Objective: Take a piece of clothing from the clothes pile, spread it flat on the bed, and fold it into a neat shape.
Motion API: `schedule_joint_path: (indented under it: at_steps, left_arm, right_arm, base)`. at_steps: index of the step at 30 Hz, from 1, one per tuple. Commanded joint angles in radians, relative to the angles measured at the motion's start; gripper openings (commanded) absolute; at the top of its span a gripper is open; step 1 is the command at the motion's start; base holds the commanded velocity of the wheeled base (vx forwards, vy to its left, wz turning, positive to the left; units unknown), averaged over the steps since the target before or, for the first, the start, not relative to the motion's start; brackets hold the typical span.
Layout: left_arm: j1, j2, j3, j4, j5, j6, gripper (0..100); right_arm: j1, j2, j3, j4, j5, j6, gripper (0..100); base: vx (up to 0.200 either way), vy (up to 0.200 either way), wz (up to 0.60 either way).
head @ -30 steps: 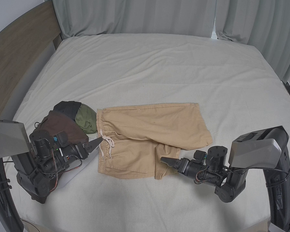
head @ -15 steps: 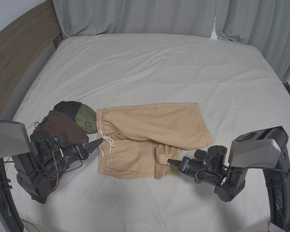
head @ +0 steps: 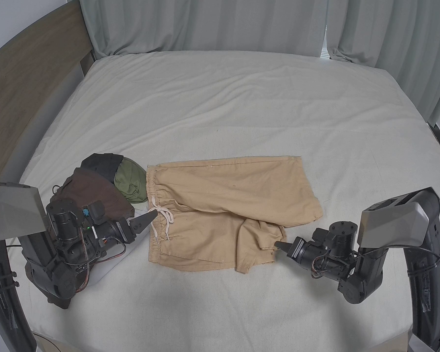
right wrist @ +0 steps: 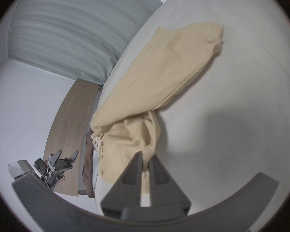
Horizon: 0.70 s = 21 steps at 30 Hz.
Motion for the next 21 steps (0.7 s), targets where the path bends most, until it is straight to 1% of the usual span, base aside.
schedule_joint_path:
  at_steps: [1,8,15,17,21]
  left_arm:
    - [0.000,0.007,0.001,-0.001,0.000,0.008,100]
    - [-0.008,0.008,0.002,-0.001,0.000,0.008,100]
    - [-0.013,0.021,0.002,-0.001,0.000,0.008,100]
    - [-0.013,0.021,0.002,-0.001,0.000,0.010,100]
    - [-0.013,0.024,0.004,-0.001,0.000,0.014,100]
  right_arm:
    - [-0.053,0.000,0.020,0.000,0.001,-0.005,0]
    - [-0.119,-0.008,0.021,0.002,0.002,-0.011,0]
    - [-0.199,-0.004,0.003,0.002,0.011,-0.054,0]
    - [-0.206,-0.001,-0.003,0.002,0.013,-0.057,0]
    - [-0.246,0.000,-0.035,0.002,0.022,-0.066,0]
  base:
    - [0.000,0.000,0.00]
    - [0.000,0.000,0.00]
    - [0.000,0.000,0.00]
    - [0.000,0.000,0.00]
    - [0.000,0.000,0.00]
